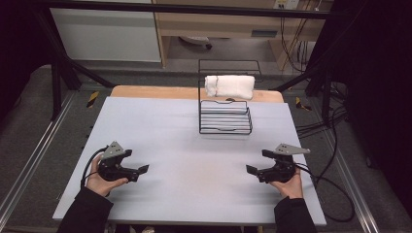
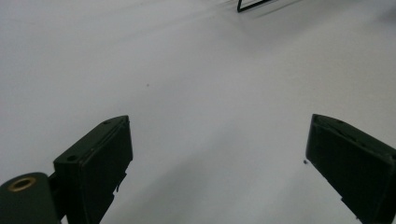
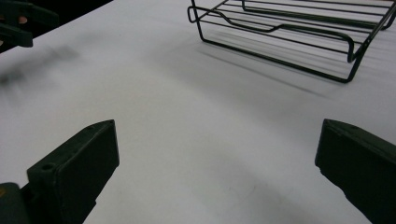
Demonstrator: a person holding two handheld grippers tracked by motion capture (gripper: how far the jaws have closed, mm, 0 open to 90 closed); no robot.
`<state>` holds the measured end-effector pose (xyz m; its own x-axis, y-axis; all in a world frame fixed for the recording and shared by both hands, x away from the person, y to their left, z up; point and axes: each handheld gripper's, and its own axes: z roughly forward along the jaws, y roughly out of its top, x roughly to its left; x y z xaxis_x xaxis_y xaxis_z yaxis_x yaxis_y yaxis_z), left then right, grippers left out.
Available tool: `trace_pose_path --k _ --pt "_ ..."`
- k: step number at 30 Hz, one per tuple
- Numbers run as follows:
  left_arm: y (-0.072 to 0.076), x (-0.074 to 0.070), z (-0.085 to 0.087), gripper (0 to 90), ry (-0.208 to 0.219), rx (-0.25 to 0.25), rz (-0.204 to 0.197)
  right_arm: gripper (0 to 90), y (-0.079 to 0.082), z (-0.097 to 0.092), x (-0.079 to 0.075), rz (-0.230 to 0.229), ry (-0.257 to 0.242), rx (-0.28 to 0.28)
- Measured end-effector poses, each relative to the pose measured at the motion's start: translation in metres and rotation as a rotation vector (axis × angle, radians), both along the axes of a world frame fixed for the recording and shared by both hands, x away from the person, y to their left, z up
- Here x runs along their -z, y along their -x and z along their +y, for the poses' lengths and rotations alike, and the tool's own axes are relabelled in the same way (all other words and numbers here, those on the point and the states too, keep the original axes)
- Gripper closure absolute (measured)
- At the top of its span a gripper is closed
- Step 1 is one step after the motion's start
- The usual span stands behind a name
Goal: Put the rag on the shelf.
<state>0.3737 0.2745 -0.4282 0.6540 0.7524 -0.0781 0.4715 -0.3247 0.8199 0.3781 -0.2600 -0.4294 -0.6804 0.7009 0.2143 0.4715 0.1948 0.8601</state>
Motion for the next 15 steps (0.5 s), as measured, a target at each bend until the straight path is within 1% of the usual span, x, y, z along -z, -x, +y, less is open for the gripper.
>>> trace_pose_path --k 4,6,8,11,13,15 --pt "0.0043 0.0040 0.0064 7.2 0.002 -0.008 -0.003 0.4 0.0044 -0.0076 0.0056 0.007 0.004 0.010" --pt "0.0062 0.0057 0.0082 7.3 -0.007 -0.004 -0.006 0.4 0.0060 -0.0102 0.0074 0.010 0.005 0.012" --pt "0.0074 0.0076 0.0091 7.3 -0.011 -0.004 -0.002 0.4 0.0073 -0.0109 0.0088 0.018 0.001 0.015" --pt "0.0089 0.0089 0.0100 7.3 -0.001 -0.011 -0.003 0.4 0.0080 -0.0101 0.0105 0.028 0.015 0.012" --pt "0.0095 0.0085 0.0104 7.3 -0.007 -0.010 -0.008 0.4 0.0079 -0.0095 0.0114 0.028 0.020 0.008" --pt "0.0101 0.0079 0.0108 7.3 -0.005 -0.009 -0.013 0.4 0.0080 -0.0089 0.0117 0.031 0.024 0.006"
